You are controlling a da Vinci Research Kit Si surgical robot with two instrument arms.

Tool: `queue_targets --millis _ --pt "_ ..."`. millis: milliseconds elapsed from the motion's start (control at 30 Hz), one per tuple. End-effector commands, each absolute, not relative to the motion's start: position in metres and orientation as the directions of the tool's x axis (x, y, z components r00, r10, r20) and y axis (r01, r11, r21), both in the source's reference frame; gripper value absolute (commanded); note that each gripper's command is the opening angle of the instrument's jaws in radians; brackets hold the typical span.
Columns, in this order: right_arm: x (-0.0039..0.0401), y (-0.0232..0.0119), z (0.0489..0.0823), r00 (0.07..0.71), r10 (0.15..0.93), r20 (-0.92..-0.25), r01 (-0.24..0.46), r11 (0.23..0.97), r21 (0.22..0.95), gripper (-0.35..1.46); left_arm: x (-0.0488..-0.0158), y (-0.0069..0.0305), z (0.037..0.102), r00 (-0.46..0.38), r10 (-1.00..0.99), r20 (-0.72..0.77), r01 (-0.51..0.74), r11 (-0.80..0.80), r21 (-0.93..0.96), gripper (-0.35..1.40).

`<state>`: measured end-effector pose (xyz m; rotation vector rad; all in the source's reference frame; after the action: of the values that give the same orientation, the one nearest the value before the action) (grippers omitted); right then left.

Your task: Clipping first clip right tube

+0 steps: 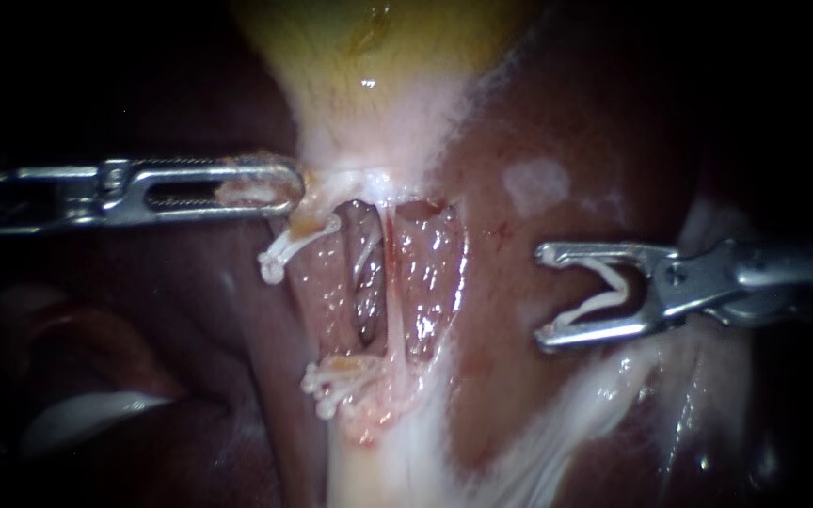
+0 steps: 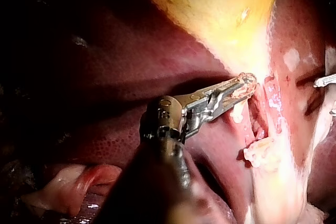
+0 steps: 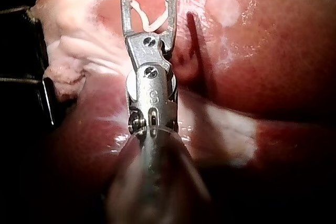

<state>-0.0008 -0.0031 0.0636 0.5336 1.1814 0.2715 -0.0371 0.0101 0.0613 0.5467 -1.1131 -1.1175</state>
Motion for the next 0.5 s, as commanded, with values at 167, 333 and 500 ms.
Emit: queue_targets --millis 167,333,500 --pt "0.0023 -0.004 0.0648 0.355 0.52 -0.777 0.06 0.817 0.574 0.48 -0.0372 0.0101 0.0614 0.019 -0.905 0.424 0.427 0.391 0.815 -0.35" --pt "0.0049 -0.0047 0.0664 0.344 0.55 -0.761 0.055 0.797 0.601 0.48 -0.0373 0.01 0.0615 0.019 -0.905 0.425 0.427 0.391 0.815 -0.35" --pt "0.0068 -0.0052 0.0679 0.344 0.561 -0.752 0.051 0.789 0.612 0.48 -0.0373 0.01 0.0615 0.019 -0.905 0.425 0.428 0.391 0.815 -0.35"
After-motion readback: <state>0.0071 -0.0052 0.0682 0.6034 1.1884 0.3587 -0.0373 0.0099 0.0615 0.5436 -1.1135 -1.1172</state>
